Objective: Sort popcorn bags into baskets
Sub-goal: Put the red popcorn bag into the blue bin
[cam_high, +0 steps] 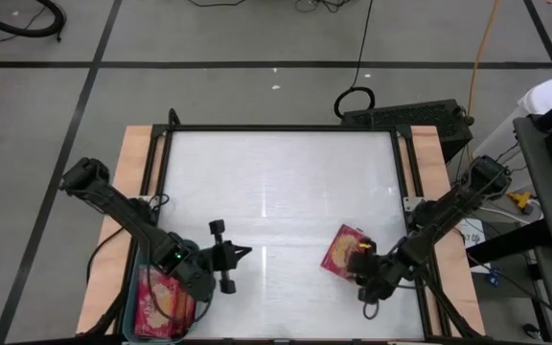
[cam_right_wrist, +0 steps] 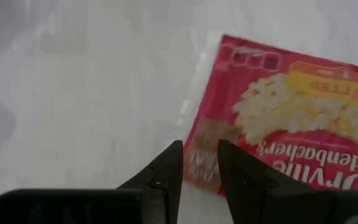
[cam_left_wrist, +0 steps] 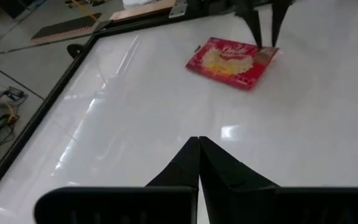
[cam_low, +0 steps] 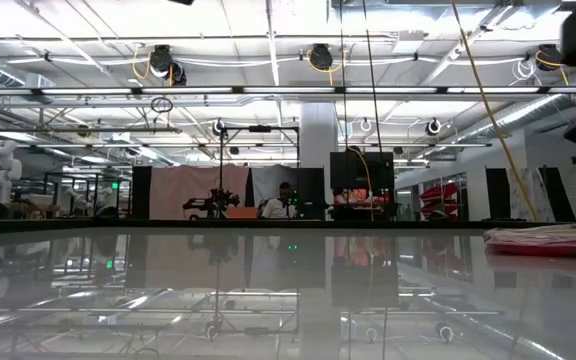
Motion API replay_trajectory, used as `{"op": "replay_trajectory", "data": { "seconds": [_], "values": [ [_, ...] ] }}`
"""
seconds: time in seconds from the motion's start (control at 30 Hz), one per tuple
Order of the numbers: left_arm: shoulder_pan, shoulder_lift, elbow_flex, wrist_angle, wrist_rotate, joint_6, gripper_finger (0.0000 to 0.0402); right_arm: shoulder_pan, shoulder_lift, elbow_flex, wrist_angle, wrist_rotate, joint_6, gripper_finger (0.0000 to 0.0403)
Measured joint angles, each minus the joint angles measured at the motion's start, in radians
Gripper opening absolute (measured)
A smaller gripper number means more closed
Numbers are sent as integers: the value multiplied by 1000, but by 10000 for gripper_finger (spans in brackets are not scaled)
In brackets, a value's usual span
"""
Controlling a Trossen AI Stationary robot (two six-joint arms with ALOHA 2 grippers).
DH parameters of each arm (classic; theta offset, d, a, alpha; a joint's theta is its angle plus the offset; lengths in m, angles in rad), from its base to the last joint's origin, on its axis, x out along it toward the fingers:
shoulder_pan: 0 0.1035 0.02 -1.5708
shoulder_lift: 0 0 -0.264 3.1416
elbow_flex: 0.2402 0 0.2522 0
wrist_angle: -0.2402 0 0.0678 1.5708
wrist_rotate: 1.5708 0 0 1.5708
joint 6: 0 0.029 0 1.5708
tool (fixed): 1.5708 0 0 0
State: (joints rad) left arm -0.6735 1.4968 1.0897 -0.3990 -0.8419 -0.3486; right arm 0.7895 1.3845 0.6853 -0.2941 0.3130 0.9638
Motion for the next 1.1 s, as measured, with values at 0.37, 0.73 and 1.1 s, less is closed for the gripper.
{"op": "replay_trajectory", "data": {
  "seconds": [0.37, 0.73, 1.1],
  "values": [
    [55, 9, 0, 69, 118, 41, 8, 75, 0, -45, 33, 72, -442, 177],
    [57, 9, 0, 68, 119, 50, 8, 76, 0, -243, 412, 177, -766, 177],
    [63, 9, 0, 116, 120, 81, 8, 35, 0, -320, 729, 319, -858, 13]
  ]
}}
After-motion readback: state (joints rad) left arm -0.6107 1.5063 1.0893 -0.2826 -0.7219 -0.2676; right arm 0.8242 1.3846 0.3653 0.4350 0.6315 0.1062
